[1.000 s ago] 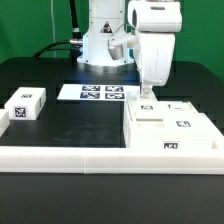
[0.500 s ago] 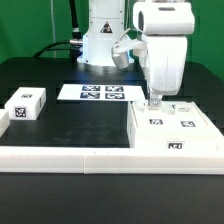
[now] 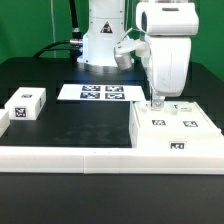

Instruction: Assemble cabinet

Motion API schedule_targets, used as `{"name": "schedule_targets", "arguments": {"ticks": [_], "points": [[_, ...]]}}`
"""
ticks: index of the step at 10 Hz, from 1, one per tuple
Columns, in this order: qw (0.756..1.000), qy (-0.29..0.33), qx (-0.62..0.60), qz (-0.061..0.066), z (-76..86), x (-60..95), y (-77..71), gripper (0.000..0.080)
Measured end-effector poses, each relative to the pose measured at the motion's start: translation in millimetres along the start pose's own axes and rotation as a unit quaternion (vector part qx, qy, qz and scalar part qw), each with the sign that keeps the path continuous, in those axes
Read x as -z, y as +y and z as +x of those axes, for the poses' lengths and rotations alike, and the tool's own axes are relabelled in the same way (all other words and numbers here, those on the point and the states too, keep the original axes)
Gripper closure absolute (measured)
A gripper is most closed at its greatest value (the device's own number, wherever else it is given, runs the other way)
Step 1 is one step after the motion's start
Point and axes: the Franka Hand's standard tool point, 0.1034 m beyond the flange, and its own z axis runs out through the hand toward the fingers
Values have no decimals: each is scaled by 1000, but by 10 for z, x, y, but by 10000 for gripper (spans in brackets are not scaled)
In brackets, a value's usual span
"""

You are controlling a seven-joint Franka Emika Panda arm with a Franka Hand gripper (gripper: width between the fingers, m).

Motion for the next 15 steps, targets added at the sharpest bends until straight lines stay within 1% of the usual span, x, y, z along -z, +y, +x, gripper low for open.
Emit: {"name": "schedule_targets", "arguments": {"ticks": [1,2,3,4,5,8,9,10,11,12,14,15], "points": [[1000,0,0,0,-1,-1,-1,547],[1000,0,0,0,-1,-2,-3,362],[1000,0,0,0,-1,-3,-4,222],[1000,0,0,1,-2,-4,-5,90],[1000,0,0,1,-2,-4,-6,19],[1000,0,-1,0,-2,7,-14,2],[999,-3,-32,-11,-6,151,-148,2],[998,-7,-69,-10,-22,235,-376,2],[993,-11,-115,-7,-7,264,-505,2],[992,-12,-122,-3,-6,246,-564,2],[990,-11,-138,-3,-5,241,-559,2],[979,-11,-205,-3,0,240,-561,2]]}}
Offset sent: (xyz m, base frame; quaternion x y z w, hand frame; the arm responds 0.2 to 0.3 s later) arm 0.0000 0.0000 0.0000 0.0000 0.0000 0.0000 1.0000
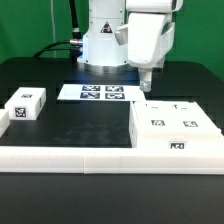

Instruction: Assemble cabinet

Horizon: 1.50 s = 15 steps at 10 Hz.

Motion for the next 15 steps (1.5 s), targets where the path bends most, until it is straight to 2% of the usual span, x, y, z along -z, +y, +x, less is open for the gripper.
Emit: {"name": "schedule_targets", "arguments": {"ticks": [1,2,3,4,5,7,8,9,10,11,12,15], "points": [[999,0,-53,1,-1,-3,-6,2],[986,13,-165,-3,-12,-45,-58,2],[957,20,-291,-1,-5,-82,-131,2],[945,20,-326,3,10,-93,-151,2],[907,25,-420,15,44,-91,-170,2],[861,27,-507,29,93,-100,-209,2],[807,16,-590,34,136,-174,-293,2],[801,6,-597,28,168,-242,-365,2],[826,-13,-564,8,238,-375,-504,2],[833,-18,-554,1,228,-403,-506,2],[848,-20,-529,0,218,-433,-518,2],[843,-19,-537,7,233,-433,-529,2]]}}
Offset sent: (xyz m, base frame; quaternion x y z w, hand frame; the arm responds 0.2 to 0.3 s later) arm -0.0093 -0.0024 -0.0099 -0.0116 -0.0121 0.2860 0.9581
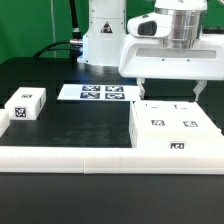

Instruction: Assemble cabinet

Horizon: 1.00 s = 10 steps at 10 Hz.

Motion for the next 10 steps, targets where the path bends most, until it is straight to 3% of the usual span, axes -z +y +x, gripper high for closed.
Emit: {"name": "schedule_targets", "arguments": {"ticks": [1,2,5,8,10], "points": [[1000,-1,4,1,-3,-13,13,2],[1000,0,-3,7,11,-111,151,2],[1000,-5,-13,10,5,-329,246,2],[1000,-5,-9,10,3,-325,220,2],[1000,3,-11,12,113,-340,163,2]]}}
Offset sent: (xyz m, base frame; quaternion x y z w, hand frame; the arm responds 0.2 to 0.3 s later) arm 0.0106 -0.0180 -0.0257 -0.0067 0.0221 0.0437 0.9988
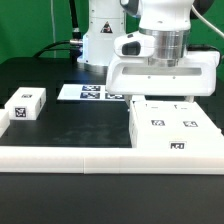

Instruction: Assemble cabinet

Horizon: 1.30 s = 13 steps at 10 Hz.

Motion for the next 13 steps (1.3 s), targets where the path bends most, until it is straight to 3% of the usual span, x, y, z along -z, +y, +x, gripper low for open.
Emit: {"name": "schedule_targets", "arguments": {"ticks": [3,5,6,7,10,11,13], "points": [[1000,1,8,0,50,-32,-18,2],[1000,-2,10,0,1,-56,-17,2],[1000,-2,12,0,-4,-59,-14,94],[1000,-2,15,0,-2,-59,-4,289],[1000,-2,17,0,-4,-60,-12,730],[1000,-2,17,0,-5,-60,-12,778],[1000,-2,17,0,-5,-60,-13,798]]}}
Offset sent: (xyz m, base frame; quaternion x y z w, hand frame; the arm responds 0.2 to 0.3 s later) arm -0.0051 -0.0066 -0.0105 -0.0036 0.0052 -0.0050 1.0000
